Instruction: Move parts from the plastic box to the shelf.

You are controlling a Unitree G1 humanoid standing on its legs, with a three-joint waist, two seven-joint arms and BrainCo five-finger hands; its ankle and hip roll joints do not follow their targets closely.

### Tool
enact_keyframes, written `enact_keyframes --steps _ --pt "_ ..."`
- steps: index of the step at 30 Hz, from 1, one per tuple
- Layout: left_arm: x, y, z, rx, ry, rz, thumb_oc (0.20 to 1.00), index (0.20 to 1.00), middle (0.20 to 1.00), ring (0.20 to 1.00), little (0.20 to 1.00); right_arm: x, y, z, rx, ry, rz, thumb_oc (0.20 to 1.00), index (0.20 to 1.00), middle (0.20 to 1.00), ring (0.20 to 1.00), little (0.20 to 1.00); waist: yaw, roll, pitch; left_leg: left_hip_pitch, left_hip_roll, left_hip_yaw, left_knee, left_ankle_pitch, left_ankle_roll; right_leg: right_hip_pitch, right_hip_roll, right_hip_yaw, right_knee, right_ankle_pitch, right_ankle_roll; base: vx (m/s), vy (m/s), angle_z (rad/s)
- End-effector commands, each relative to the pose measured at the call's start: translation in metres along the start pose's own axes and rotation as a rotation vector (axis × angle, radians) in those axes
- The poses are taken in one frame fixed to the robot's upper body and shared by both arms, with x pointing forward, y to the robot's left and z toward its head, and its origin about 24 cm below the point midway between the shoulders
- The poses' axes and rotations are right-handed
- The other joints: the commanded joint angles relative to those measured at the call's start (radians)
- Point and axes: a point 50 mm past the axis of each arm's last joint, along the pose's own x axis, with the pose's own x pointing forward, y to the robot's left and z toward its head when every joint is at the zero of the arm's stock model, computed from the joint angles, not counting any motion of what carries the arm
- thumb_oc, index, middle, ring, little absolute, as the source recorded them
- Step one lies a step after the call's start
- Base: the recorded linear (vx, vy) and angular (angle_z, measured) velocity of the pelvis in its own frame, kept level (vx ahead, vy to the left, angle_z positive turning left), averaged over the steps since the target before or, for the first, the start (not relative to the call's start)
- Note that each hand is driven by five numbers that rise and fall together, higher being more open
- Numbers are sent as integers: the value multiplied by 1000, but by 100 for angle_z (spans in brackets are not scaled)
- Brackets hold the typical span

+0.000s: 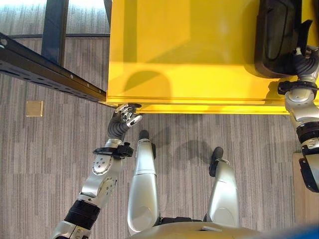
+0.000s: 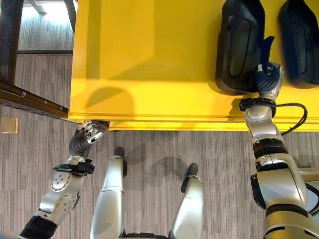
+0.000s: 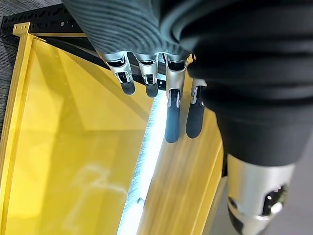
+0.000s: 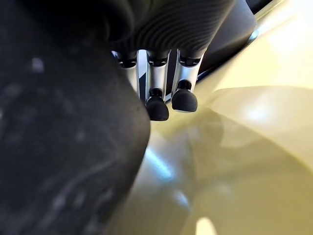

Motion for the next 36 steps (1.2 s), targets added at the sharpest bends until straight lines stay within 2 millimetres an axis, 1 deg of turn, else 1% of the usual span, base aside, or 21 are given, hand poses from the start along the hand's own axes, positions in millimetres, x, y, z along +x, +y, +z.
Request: enact_keyframes --steps 1,8,16,19,23,31,36 --pt "1 -9 3 -31 -43 -49 1000 1000 1000 1000 1000 22 -31 26 97 -71 -148 200 200 200 200 200 16 9 -56 21 3 36 -62 31 9 -49 50 7 196 -104 -101 0 0 0" --pt "2 -9 6 -30 -51 -51 1000 1000 1000 1000 1000 31 -31 42 123 -84 -163 200 200 200 200 200 22 7 -56 19 -1 34 -63 33 10 -47 51 6 196 -105 -103 0 0 0" --pt "1 -7 7 -26 -58 -42 1000 1000 1000 1000 1000 37 -35 49 116 -82 -181 200 200 200 200 200 27 7 -55 16 -6 31 -65 36 10 -42 50 3 189 -98 -101 0 0 0" --pt "1 -7 7 -25 -55 -48 1000 1000 1000 1000 1000 41 -34 58 106 -95 -174 200 200 200 200 200 33 6 -53 15 -7 31 -65 36 11 -43 52 2 188 -95 -101 0 0 0" --pt "2 -8 8 -24 -59 -51 1000 1000 1000 1000 1000 41 -31 62 92 -112 -160 200 200 200 200 200 34 3 -50 14 -8 31 -66 37 13 -42 52 2 188 -94 -101 0 0 0" --pt "2 -8 9 -26 -66 -48 1000 1000 1000 1000 1000 40 -27 62 47 -120 -145 200 200 200 200 200 37 1 -41 12 -12 31 -66 38 15 -40 51 0 186 -91 -98 0 0 0" --pt "3 -7 10 -25 -74 -44 1000 1000 1000 1000 1000 39 -21 66 25 -141 -116 200 200 200 200 200 39 -1 -34 8 -12 31 -63 39 16 -44 52 2 187 -90 -101 0 0 0"
